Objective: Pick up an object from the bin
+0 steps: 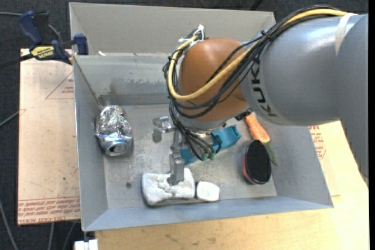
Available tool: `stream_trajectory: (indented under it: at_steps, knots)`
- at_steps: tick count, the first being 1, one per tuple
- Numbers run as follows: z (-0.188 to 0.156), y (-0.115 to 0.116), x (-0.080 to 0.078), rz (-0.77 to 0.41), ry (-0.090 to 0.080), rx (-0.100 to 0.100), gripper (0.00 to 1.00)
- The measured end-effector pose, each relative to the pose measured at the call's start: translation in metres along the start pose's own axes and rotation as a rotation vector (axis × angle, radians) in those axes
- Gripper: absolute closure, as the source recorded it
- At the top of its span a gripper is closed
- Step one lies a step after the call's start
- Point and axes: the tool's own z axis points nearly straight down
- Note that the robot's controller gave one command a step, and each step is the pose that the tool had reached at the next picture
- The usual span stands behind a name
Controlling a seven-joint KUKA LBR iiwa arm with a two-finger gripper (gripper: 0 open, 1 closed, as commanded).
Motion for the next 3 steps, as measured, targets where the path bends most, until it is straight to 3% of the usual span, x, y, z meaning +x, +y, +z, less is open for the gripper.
stream_trajectory:
  at_steps: [1, 2, 3]
  knots:
    - [0.02, 0.002, 0.003, 0.1, -0.001, 0.005, 0.0]
    - [0.056, 0.018, 0.009, 0.092, -0.003, -0.002, 0.0]
    - [0.078, 0.003, 0.014, -0.13, 0.0, 0.002, 0.0]
